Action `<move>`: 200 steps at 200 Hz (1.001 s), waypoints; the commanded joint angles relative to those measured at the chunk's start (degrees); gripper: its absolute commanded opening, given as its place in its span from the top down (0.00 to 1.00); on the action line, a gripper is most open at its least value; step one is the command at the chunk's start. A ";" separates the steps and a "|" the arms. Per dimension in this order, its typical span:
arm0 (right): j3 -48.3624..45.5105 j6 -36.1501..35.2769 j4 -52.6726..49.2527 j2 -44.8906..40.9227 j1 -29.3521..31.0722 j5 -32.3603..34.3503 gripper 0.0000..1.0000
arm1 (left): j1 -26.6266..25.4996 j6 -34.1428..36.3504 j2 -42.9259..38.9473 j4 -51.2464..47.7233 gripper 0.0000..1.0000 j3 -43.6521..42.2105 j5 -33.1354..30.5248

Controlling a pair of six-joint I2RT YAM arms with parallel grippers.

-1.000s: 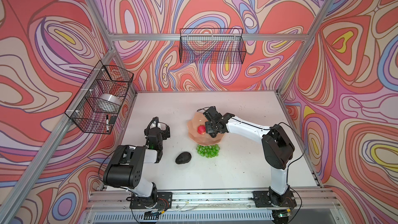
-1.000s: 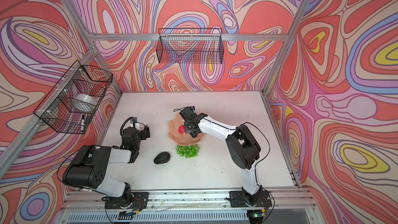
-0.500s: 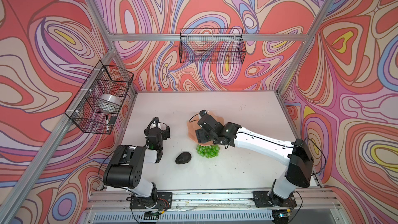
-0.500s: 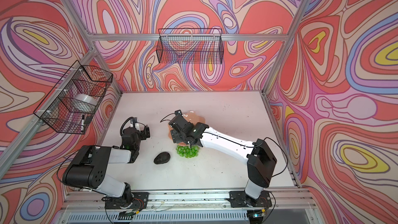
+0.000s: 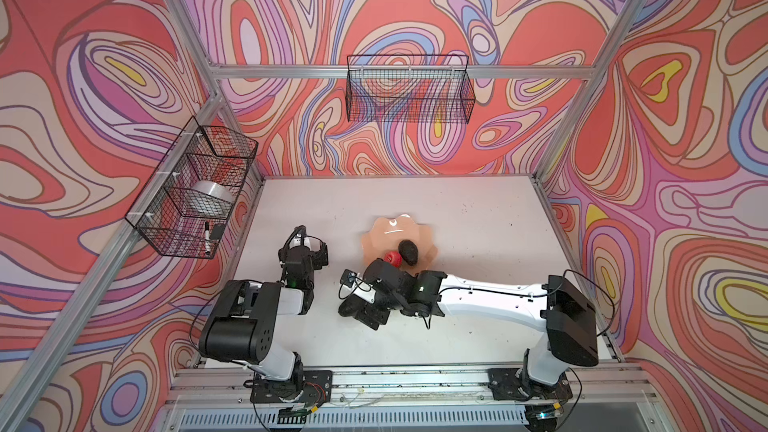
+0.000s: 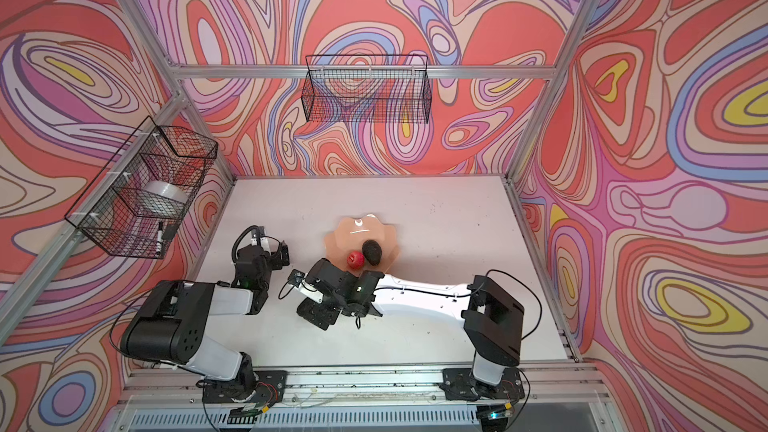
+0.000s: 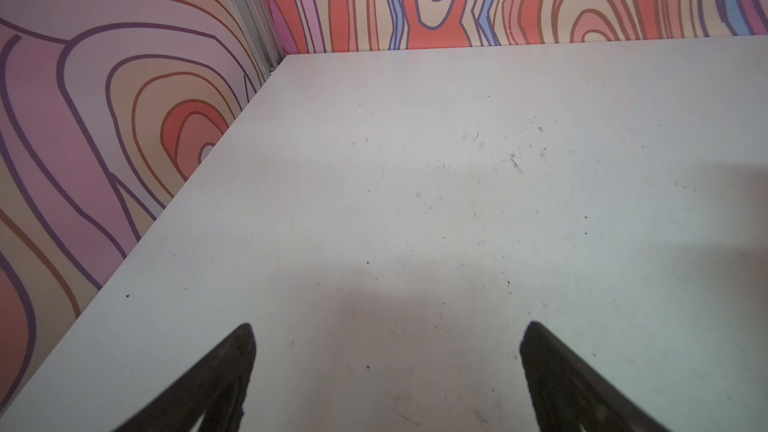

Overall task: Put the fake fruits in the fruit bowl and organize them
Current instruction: 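Move the right gripper to the second avocado and grasp it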

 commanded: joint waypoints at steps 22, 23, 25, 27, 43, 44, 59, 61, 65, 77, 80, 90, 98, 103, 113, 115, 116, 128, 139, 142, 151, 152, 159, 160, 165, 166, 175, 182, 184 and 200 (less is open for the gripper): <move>4.28 -8.44 1.54 8.19 0.04 1.38 0.11 | 0.41 -0.36 0.13 0.88 0.00 0.90 -0.11; 4.38 -8.47 1.54 8.25 0.04 1.40 0.10 | 0.41 -0.35 0.11 0.87 0.00 0.91 -0.13; 4.51 -8.49 1.54 8.54 0.01 1.34 0.10 | 0.41 -0.39 0.09 0.82 0.00 0.91 -0.12; 4.60 -8.63 1.58 8.84 0.02 1.33 0.11 | 0.41 -0.49 0.09 0.81 0.00 0.91 -0.03; 5.05 -8.99 2.36 10.49 -0.04 1.72 0.11 | 0.41 -0.42 0.14 0.82 0.00 0.90 -0.12; 5.12 -9.01 2.39 10.63 -0.04 1.74 0.11 | 0.41 -0.43 0.11 0.84 0.00 0.90 -0.13; 5.37 -9.64 2.96 11.97 -0.03 2.09 0.11 | 0.41 -0.45 0.10 0.85 0.00 0.91 -0.05; 5.43 -9.71 3.06 12.09 -0.03 2.11 0.11 | 0.41 -0.39 0.16 0.86 0.00 0.93 0.01; 5.47 -9.81 3.37 12.39 -0.04 2.19 0.11 | 0.41 -0.48 0.09 0.91 0.00 0.88 0.00; 5.53 -10.16 4.22 13.38 -0.11 2.37 0.11 | 0.45 -0.36 0.13 0.81 0.00 0.90 -0.12; 5.54 -10.17 4.38 13.60 -0.14 2.45 0.11 | 0.41 -0.42 0.11 0.87 0.00 0.91 0.02; 5.78 -10.05 4.86 14.57 -0.28 2.58 0.11 | 0.41 -0.36 0.10 0.81 0.00 0.90 -0.04; 6.06 -9.76 5.12 15.17 -0.45 2.63 0.11 | 0.42 -0.42 0.13 0.93 0.00 0.86 -0.03; 6.28 -9.60 5.29 15.53 -0.54 2.47 0.11 | 0.41 -0.42 0.15 0.87 0.00 0.91 -0.11; 6.33 -9.39 5.92 16.00 -0.64 2.51 0.12 | 0.41 -0.46 0.09 0.86 0.00 0.91 -0.04; 6.31 -9.38 6.06 16.10 -0.64 2.54 0.12 | 0.41 -0.42 0.11 0.88 0.00 0.91 -0.08; 6.32 -9.34 6.13 16.12 -0.69 2.59 0.12 | 0.41 -0.38 0.10 0.83 0.00 0.91 -0.11; 6.33 -9.22 6.69 16.64 -0.83 2.71 0.14 | 0.41 -0.42 0.13 0.90 0.00 0.91 -0.03; 6.33 -8.82 6.90 16.97 -0.91 2.69 0.16 | 0.41 -0.41 0.10 0.86 0.00 0.90 -0.10; 6.33 -8.75 6.90 17.08 -0.99 2.61 0.17 | 0.41 -0.43 0.12 0.85 0.00 0.91 -0.11; 6.27 -8.44 6.90 16.94 -1.00 2.52 0.20 | 0.41 -0.47 0.15 0.86 0.00 0.91 -0.02; 6.30 -8.38 6.90 16.89 -1.00 2.58 0.20 | 0.41 -0.45 0.16 0.86 0.00 0.91 -0.04; 6.01 -8.08 6.90 16.77 -1.00 2.76 0.22 | 0.41 -0.39 0.15 0.83 0.00 0.91 -0.08; 6.00 -8.03 6.90 16.72 -1.00 2.79 0.22 | 0.41 -0.37 0.12 0.85 0.00 0.91 -0.03; 5.83 -7.75 6.92 16.56 -1.00 2.81 0.25 | 0.41 -0.39 0.17 0.88 0.00 0.91 -0.06; 5.82 -7.73 6.91 16.57 -1.04 2.77 0.25 | 0.41 -0.41 0.12 0.87 0.00 0.91 -0.06; 5.46 -7.28 6.86 16.18 -1.08 2.94 0.30 | 0.41 -0.41 0.11 0.85 0.00 0.91 -0.04; 5.08 -6.98 6.81 16.00 -1.08 3.01 0.32 | 0.41 -0.41 0.09 0.86 0.00 0.90 -0.04; 4.99 -6.90 6.77 15.93 -1.08 3.04 0.33 | 0.45 -0.40 0.11 0.82 0.00 0.91 -0.08; 4.22 -6.06 6.64 15.33 -1.12 3.17 0.40 | 0.41 -0.44 0.12 0.86 0.00 0.91 -0.06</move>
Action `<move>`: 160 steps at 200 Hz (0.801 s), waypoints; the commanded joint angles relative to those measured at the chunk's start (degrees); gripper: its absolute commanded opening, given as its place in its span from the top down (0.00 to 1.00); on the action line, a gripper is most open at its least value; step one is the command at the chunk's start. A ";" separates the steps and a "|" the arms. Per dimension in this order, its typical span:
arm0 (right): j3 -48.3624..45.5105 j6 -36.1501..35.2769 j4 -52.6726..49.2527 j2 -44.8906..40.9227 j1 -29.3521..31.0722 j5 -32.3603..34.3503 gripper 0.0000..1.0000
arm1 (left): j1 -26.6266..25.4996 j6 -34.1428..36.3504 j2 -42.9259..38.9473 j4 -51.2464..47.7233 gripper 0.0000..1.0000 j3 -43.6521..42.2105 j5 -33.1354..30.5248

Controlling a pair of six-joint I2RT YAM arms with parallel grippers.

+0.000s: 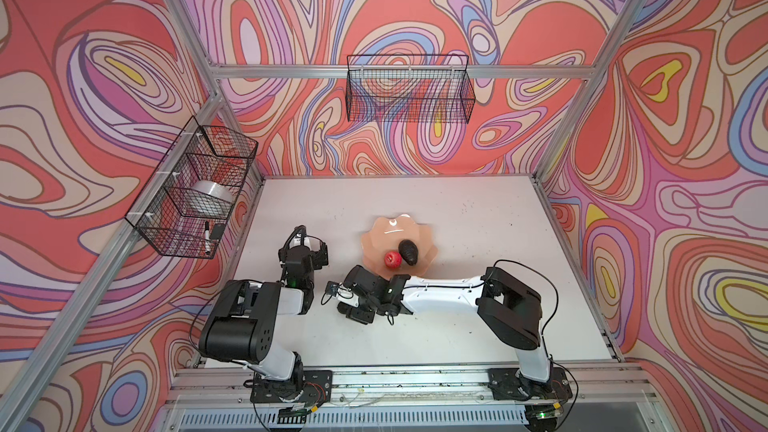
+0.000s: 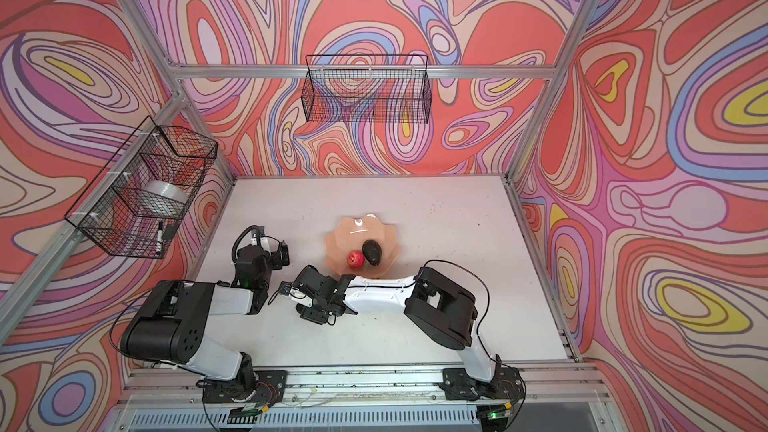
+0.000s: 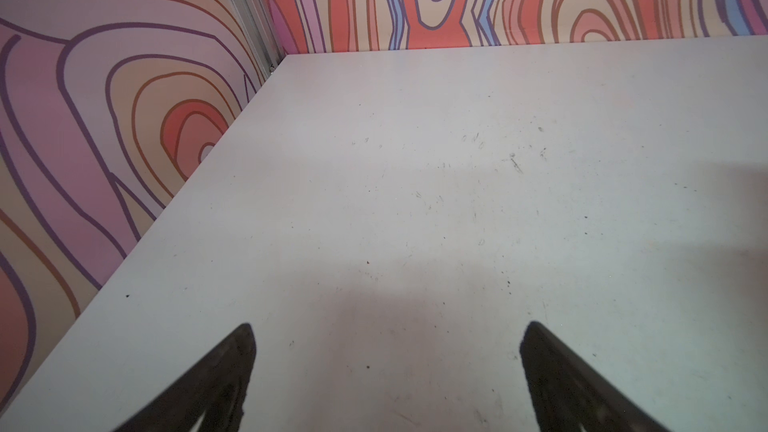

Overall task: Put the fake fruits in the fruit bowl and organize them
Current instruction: 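Move the right gripper to the second avocado and grasp it, then lift the second avocado with the right gripper and place it in the bowl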

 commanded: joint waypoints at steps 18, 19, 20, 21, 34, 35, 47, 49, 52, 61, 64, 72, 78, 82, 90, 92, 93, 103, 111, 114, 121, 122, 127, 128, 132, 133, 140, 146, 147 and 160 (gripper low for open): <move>-2.26 3.05 0.84 -1.97 -0.39 0.45 0.46 | 0.41 -0.41 0.12 0.84 0.00 0.89 -0.03; -2.30 3.14 0.89 -2.08 -0.40 0.45 0.47 | 0.41 -0.38 0.15 0.84 0.00 0.89 -0.09; -2.32 3.23 0.91 -2.13 -0.40 0.41 0.47 | 0.41 -0.36 0.16 0.79 0.00 0.89 -0.12; -2.42 3.32 0.92 -2.20 -0.45 0.43 0.47 | 0.41 -0.40 0.17 0.82 0.00 0.89 -0.05; -3.38 4.75 1.27 -3.36 -0.56 0.62 0.49 | 0.41 -0.41 0.17 0.83 0.00 0.88 -0.09; -3.47 4.87 1.32 -3.48 -0.57 0.54 0.50 | 0.41 -0.38 0.17 0.79 0.00 0.88 -0.07; -4.43 6.35 1.53 -4.80 -0.92 0.24 0.52 | 0.43 -0.44 0.09 0.84 0.00 0.88 -0.09; -4.60 6.65 1.61 -5.06 -0.98 0.27 0.52 | 0.41 -0.43 0.11 0.84 0.00 0.89 -0.07; -4.79 7.21 1.63 -5.53 -1.06 0.21 0.53 | 0.41 -0.38 0.09 0.82 0.00 0.89 -0.07; -5.44 8.64 1.63 -6.74 -1.51 -0.46 0.55 | 0.41 -0.35 0.16 0.82 0.00 0.89 -0.05; -5.57 9.15 1.56 -7.26 -1.69 -0.69 0.55 | 0.41 -0.42 0.14 0.84 0.00 0.89 0.01; -6.19 10.40 1.55 -8.50 -1.90 -0.83 0.56 | 0.42 -0.36 0.09 0.83 0.00 0.88 -0.14; -6.53 11.42 1.54 -9.74 -1.97 -0.78 0.56 | 0.41 -0.42 0.16 0.78 0.00 0.89 -0.07; -6.80 12.06 1.55 -10.63 -2.07 -0.75 0.56 | 0.41 -0.43 0.09 0.83 0.00 0.86 -0.09; -6.99 13.41 1.31 -12.41 -2.37 -0.69 0.56 | 0.41 -0.49 0.16 0.84 0.00 0.84 -0.01; -7.04 13.73 1.22 -12.81 -2.48 -0.69 0.56 | 0.45 -0.40 0.13 0.84 0.00 0.87 -0.07; -7.02 13.80 1.17 -13.03 -2.59 -0.73 0.56 | 0.43 -0.42 0.11 0.84 0.00 0.84 -0.11; -7.00 15.39 0.25 -15.58 -3.64 -1.14 0.56 | 0.41 -0.47 0.14 0.84 0.00 0.87 -0.08; -6.68 16.48 -0.60 -17.47 -4.97 -1.30 0.56 | 0.41 -0.41 0.13 0.83 0.00 0.85 -0.04; -6.48 16.91 -0.97 -18.08 -5.55 -1.29 0.56 | 0.41 -0.47 0.17 0.81 0.00 0.88 -0.03; -6.01 17.65 -1.78 -19.28 -6.88 -1.37 0.56 | 0.41 -0.37 0.09 0.78 0.00 0.88 -0.11; -5.93 17.70 -1.88 -19.44 -7.12 -1.38 0.56 | 0.41 -0.40 0.09 0.85 0.00 0.88 -0.09; -5.61 17.90 -2.47 -20.03 -8.10 -1.32 0.56 | 0.41 -0.43 0.11 0.84 0.00 0.89 -0.15; -5.47 17.91 -2.57 -20.16 -8.21 -1.31 0.56 | 0.41 -0.39 0.10 0.79 0.00 0.89 -0.15; -4.99 17.60 -3.06 -20.51 -8.97 -1.15 0.56 | 0.43 -0.43 0.14 0.84 0.00 0.89 -0.01; -4.89 17.45 -3.22 -20.53 -9.04 -0.96 0.56 | 0.42 -0.39 0.16 0.84 0.00 0.89 -0.08; -4.02 16.50 -4.14 -20.57 -10.41 0.11 0.55 | 0.41 -0.36 0.14 0.84 0.00 0.88 -0.12; -3.07 15.71 -4.90 -20.07 -11.64 0.75 0.55 | 0.41 -0.49 0.10 0.83 0.00 0.88 -0.11; -2.93 15.58 -5.06 -20.01 -11.91 0.82 0.55 | 0.41 -0.51 0.14 0.79 0.00 0.88 -0.04; -0.71 13.93 -6.65 -18.03 -15.24 0.33 0.55 | 0.41 -0.46 0.15 0.79 0.00 0.82 -0.03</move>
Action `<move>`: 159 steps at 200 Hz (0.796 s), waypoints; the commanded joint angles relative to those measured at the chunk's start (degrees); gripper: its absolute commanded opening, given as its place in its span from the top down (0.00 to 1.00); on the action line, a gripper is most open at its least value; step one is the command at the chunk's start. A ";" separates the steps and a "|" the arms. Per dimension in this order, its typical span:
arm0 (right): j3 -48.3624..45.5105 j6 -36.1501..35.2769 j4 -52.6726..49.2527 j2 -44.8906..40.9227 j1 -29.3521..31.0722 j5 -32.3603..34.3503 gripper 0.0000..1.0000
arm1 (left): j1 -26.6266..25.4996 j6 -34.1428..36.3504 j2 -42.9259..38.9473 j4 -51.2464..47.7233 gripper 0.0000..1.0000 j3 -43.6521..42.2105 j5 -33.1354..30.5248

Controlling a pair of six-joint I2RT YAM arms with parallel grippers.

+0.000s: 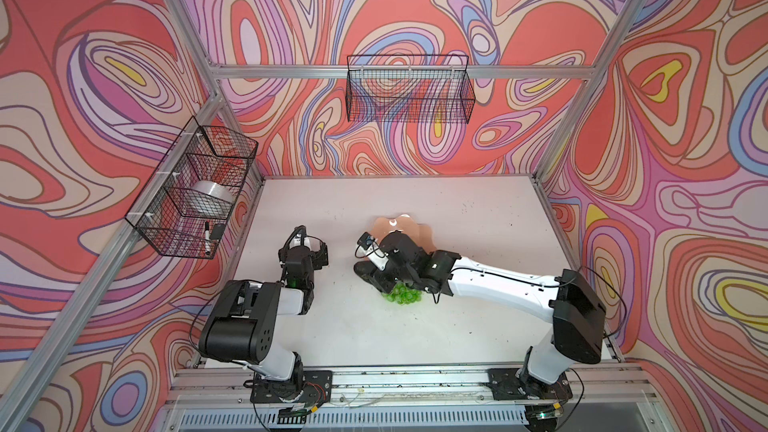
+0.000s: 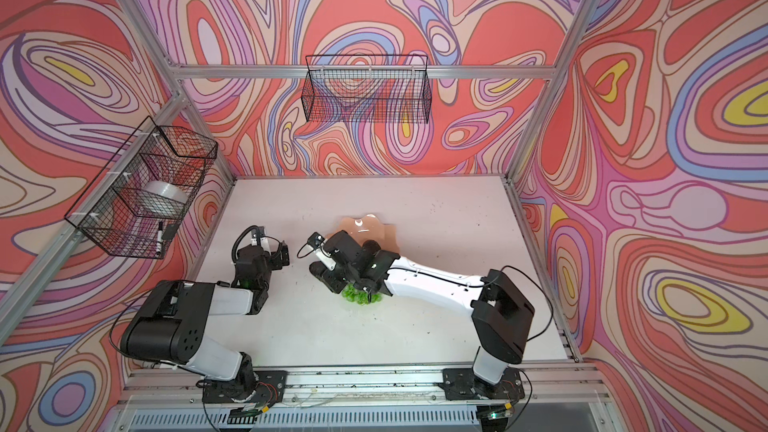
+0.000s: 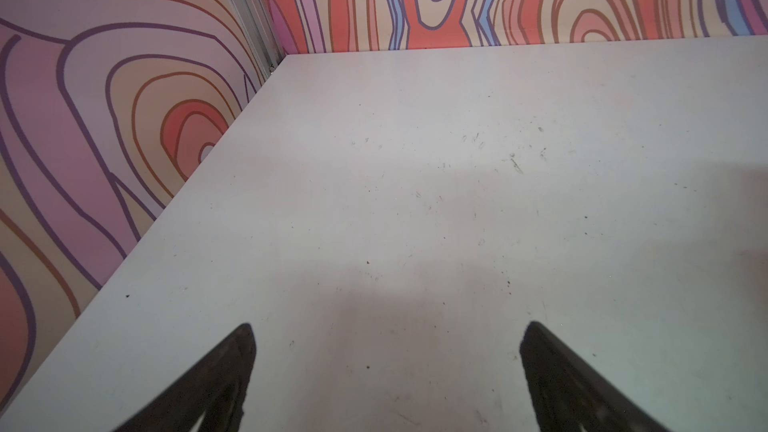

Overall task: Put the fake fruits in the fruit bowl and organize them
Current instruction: 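Lift the second avocado with the right gripper and place it in the bowl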

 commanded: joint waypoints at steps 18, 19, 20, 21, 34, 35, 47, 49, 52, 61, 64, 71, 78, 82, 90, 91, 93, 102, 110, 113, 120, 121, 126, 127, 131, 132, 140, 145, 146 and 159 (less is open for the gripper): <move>4.23 -4.86 -2.30 4.83 -8.30 -0.16 0.55 | 0.41 -0.36 0.13 0.81 0.00 0.88 -0.10; 4.34 -5.27 -2.13 5.14 -8.75 -0.25 0.56 | 0.41 -0.39 0.11 0.82 0.00 0.88 -0.08; 4.34 -5.27 -2.13 5.14 -8.75 -0.25 0.56 | 0.41 -0.41 0.10 0.83 0.00 0.88 -0.03; 4.47 -5.47 -2.06 5.20 -8.96 -0.29 0.55 | 0.41 -0.47 0.09 0.83 0.00 0.89 -0.05; 5.95 -7.97 -1.34 8.56 -11.63 -1.85 0.55 | 0.41 -0.46 0.11 0.83 0.00 0.89 -0.03; 6.07 -8.23 -1.31 8.80 -11.80 -1.97 0.55 | 0.41 -0.45 0.14 0.83 0.00 0.89 -0.09; 7.15 -11.47 -0.64 10.80 -12.95 -2.01 0.55 | 0.41 -0.43 0.09 0.82 0.00 0.88 -0.05; 7.29 -11.87 -0.53 11.11 -13.12 -2.01 0.56 | 0.41 -0.43 0.15 0.88 0.00 0.88 -0.10; 7.67 -12.73 -0.49 11.73 -13.32 -2.02 0.56 | 0.41 -0.36 0.13 0.92 0.00 0.88 -0.09; 8.84 -14.77 -0.49 13.25 -14.04 -2.06 0.55 | 0.41 -0.47 0.09 0.82 0.00 0.89 -0.06; 9.27 -15.27 -0.57 13.87 -14.35 -2.06 0.56 | 0.41 -0.43 0.10 0.86 0.00 0.89 -0.12; 10.26 -16.36 -0.72 15.04 -14.97 -2.04 0.56 | 0.41 -0.47 0.10 0.84 0.00 0.89 -0.11; 11.33 -17.00 -0.75 16.19 -15.62 -2.01 0.56 | 0.41 -0.44 0.10 0.82 0.00 0.89 -0.10; 12.11 -17.22 -0.80 16.98 -16.09 -2.12 0.56 | 0.41 -0.47 0.13 0.83 0.00 0.89 -0.02; 13.10 -17.73 -0.97 17.99 -16.70 -2.60 0.55 | 0.41 -0.43 0.18 0.80 0.00 0.86 -0.10; 13.20 -17.81 -0.95 18.13 -16.76 -2.66 0.55 | 0.41 -0.39 0.22 0.77 0.00 0.87 -0.17; 13.46 -17.98 -0.93 18.39 -16.86 -2.70 0.55 | 0.41 -0.46 0.12 0.82 0.00 0.88 -0.07; 14.61 -18.91 -1.08 19.65 -17.13 -2.61 0.56 | 0.41 -0.43 0.09 0.87 0.00 0.84 -0.11; 15.60 -19.60 -1.28 20.70 -17.25 -2.45 0.56 | 0.41 -0.49 0.14 0.79 0.00 0.88 -0.17; 15.88 -19.80 -1.33 21.06 -17.32 -2.45 0.56 | 0.45 -0.41 0.09 0.83 0.00 0.82 -0.04; 16.62 -20.00 -1.30 22.00 -17.32 -2.60 0.56 | 0.41 -0.36 0.11 0.83 0.00 0.88 -0.08; 16.72 -20.04 -1.29 22.07 -17.37 -2.70 0.56 | 0.41 -0.39 0.14 0.79 0.00 0.88 -0.07; 17.22 -20.24 -1.37 22.73 -17.42 -2.91 0.56 | 0.41 -0.35 0.09 0.84 0.00 0.86 -0.05; 17.24 -20.21 -1.37 22.83 -17.43 -2.99 0.55 | 0.41 -0.39 0.13 0.84 0.00 0.87 -0.06; 17.61 -20.19 -1.45 23.24 -17.42 -3.19 0.56 | 0.41 -0.43 0.12 0.84 0.00 0.88 -0.13; 17.70 -20.23 -1.50 23.30 -17.43 -3.21 0.56 | 0.41 -0.39 0.10 0.84 0.00 0.88 -0.14; 18.20 -20.26 -1.50 24.06 -17.41 -3.59 0.56 | 0.45 -0.43 0.11 0.84 0.00 0.88 -0.03; 18.43 -20.10 -1.54 24.50 -17.43 -3.77 0.56 | 0.41 -0.41 0.13 0.81 0.00 0.85 -0.12; 18.46 -20.07 -1.50 24.57 -17.43 -3.88 0.56 | 0.41 -0.42 0.11 0.82 0.00 0.87 -0.09; 18.60 -19.93 -1.41 25.20 -17.38 -4.11 0.56 | 0.43 -0.40 0.14 0.81 0.00 0.91 -0.02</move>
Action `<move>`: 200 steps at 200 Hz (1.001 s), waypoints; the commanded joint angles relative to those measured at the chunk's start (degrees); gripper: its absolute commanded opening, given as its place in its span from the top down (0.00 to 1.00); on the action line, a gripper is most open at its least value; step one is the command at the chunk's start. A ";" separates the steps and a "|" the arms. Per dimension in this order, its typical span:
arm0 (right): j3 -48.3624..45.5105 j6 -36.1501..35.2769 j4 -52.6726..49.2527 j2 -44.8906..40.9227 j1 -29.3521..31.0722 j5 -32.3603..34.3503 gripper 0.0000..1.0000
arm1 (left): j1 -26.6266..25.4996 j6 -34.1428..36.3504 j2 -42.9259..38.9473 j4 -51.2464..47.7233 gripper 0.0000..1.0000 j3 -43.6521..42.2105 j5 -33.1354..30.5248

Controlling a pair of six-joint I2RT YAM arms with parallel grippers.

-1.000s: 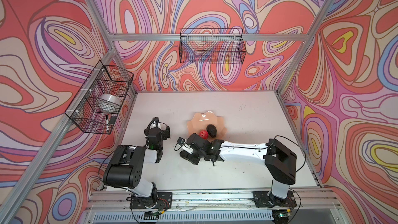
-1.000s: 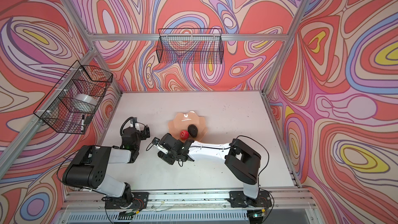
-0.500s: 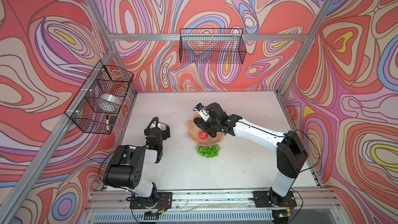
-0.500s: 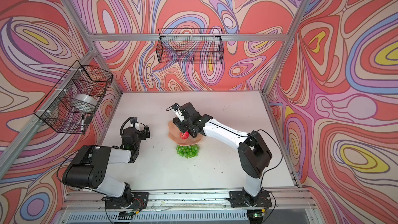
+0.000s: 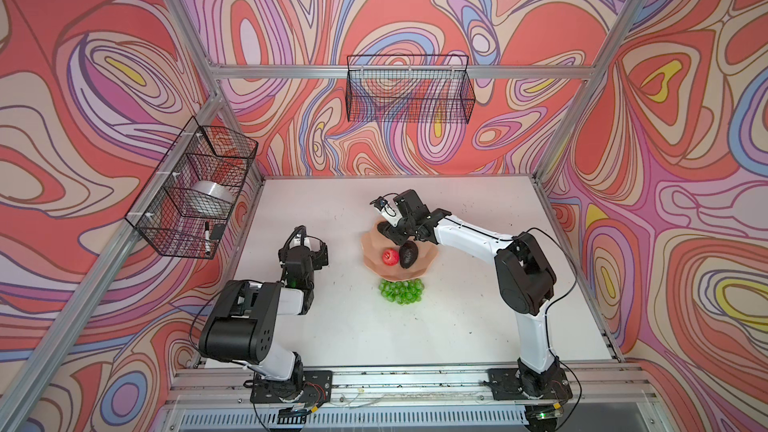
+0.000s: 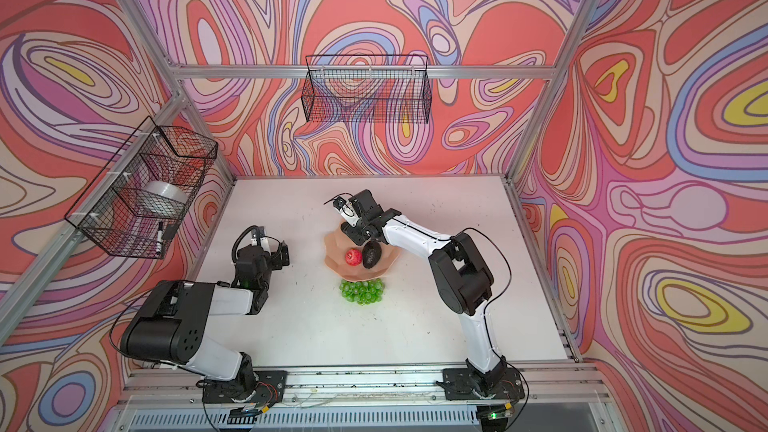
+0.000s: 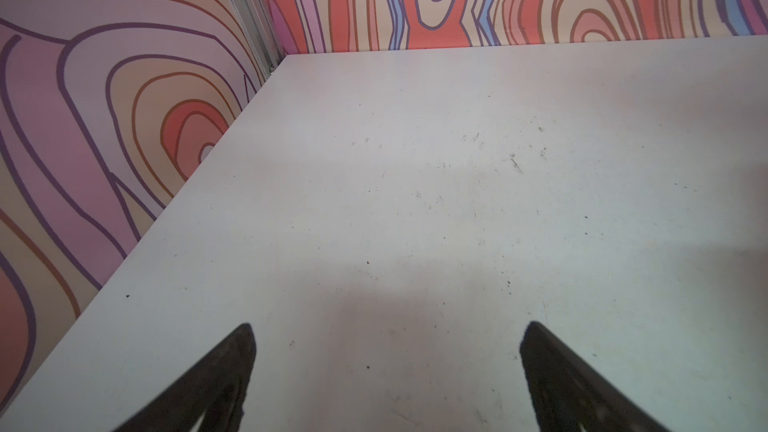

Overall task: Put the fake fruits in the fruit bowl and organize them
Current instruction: 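Lift the second avocado with the right gripper and place it in the bowl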

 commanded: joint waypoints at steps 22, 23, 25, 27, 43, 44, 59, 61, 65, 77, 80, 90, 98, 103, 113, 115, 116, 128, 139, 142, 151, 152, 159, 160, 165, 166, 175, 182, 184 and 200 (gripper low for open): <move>0.60 -0.92 0.36 2.60 0.01 -1.28 0.56 | 0.44 -0.42 0.14 0.86 0.00 0.89 -0.02; 0.54 -0.92 0.37 2.62 0.01 -1.26 0.56 | 0.42 -0.43 0.11 0.86 0.00 0.90 -0.04; 0.50 -0.94 0.44 2.64 0.01 -1.28 0.56 | 0.41 -0.41 0.14 0.86 0.00 0.90 -0.12; 0.42 -0.97 0.51 2.64 0.01 -1.20 0.56 | 0.41 -0.38 0.12 0.84 0.00 0.91 -0.01; -0.13 -0.92 0.64 2.38 0.06 -0.99 0.56 | 0.41 -0.40 0.16 0.86 0.00 0.90 -0.03; -0.20 -0.85 0.64 2.38 0.00 -0.97 0.56 | 0.41 -0.37 0.12 0.86 0.00 0.90 -0.09; -0.64 -0.76 0.64 2.38 -0.08 -1.00 0.55 | 0.41 -0.41 0.14 0.86 0.00 0.89 -0.08; -0.66 -0.61 0.64 2.38 -0.07 -1.02 0.55 | 0.41 -0.40 0.12 0.90 0.00 0.90 -0.07; -0.75 -0.50 0.57 2.48 -0.16 -1.13 0.54 | 0.41 -0.41 0.16 0.86 0.00 0.91 -0.05; -0.93 -0.14 0.49 2.62 -0.25 -1.23 0.53 | 0.41 -0.47 0.10 0.84 0.00 0.91 -0.11; -1.00 -0.04 0.43 2.64 -0.29 -1.19 0.52 | 0.41 -0.39 0.15 0.87 0.00 0.91 -0.01; -0.97 0.35 0.17 2.82 -0.29 -0.93 0.50 | 0.41 -0.45 0.15 0.85 0.00 0.91 -0.05; -0.93 0.57 -0.14 3.02 -0.34 -0.92 0.47 | 0.45 -0.50 0.14 0.82 0.00 0.90 0.02; -0.88 0.81 -0.32 3.20 -0.26 -0.88 0.45 | 0.41 -0.44 0.17 0.80 0.00 0.90 0.00; -0.93 1.16 -0.41 3.33 -0.34 -0.68 0.44 | 0.41 -0.45 0.13 0.86 0.00 0.91 -0.06; -0.97 1.23 -0.41 3.30 -0.34 -0.67 0.43 | 0.41 -0.46 0.10 0.86 0.00 0.91 -0.02; -0.99 1.25 -0.41 3.32 -0.34 -0.65 0.43 | 0.41 -0.44 0.18 0.86 0.00 0.91 0.00; -1.18 1.47 -0.40 3.07 -0.41 -0.70 0.41 | 0.41 -0.39 0.10 0.86 0.00 0.91 -0.06; -0.98 1.67 -0.47 2.74 -0.43 -0.74 0.38 | 0.41 -0.44 0.16 0.79 0.00 0.90 0.01; -0.93 1.76 -0.54 2.67 -0.43 -0.65 0.37 | 0.41 -0.45 0.13 0.84 0.00 0.91 -0.03; -0.71 1.78 -0.73 2.38 -0.43 -0.65 0.35 | 0.41 -0.51 0.17 0.86 0.00 0.91 -0.04; -0.69 1.75 -0.74 2.34 -0.43 -0.63 0.35 | 0.41 -0.52 0.13 0.82 0.00 0.91 -0.01; -0.37 1.96 -1.00 2.05 -0.42 -0.32 0.33 | 0.41 -0.39 0.11 0.86 0.00 0.90 0.02; -0.34 1.97 -1.06 2.04 -0.43 -0.29 0.33 | 0.41 -0.37 0.10 0.86 0.00 0.91 -0.07; -0.11 2.21 -1.26 1.90 -0.43 -0.29 0.31 | 0.41 -0.42 0.16 0.85 0.00 0.91 -0.08; -0.08 2.19 -1.32 1.87 -0.38 -0.28 0.31 | 0.41 -0.43 0.12 0.85 0.00 0.91 -0.07; 0.20 2.57 -1.63 1.42 -0.42 -0.20 0.29 | 0.41 -0.43 0.11 0.85 0.00 0.91 -0.04; 0.38 2.99 -1.86 1.07 -0.43 -0.14 0.27 | 0.41 -0.37 0.12 0.85 0.00 0.86 0.01; 0.39 3.14 -1.89 0.93 -0.43 -0.17 0.27 | 0.41 -0.40 0.12 0.86 0.00 0.90 -0.04; 0.41 4.04 -2.20 -0.39 -0.43 0.40 0.24 | 0.41 -0.42 0.09 0.81 0.00 0.91 0.02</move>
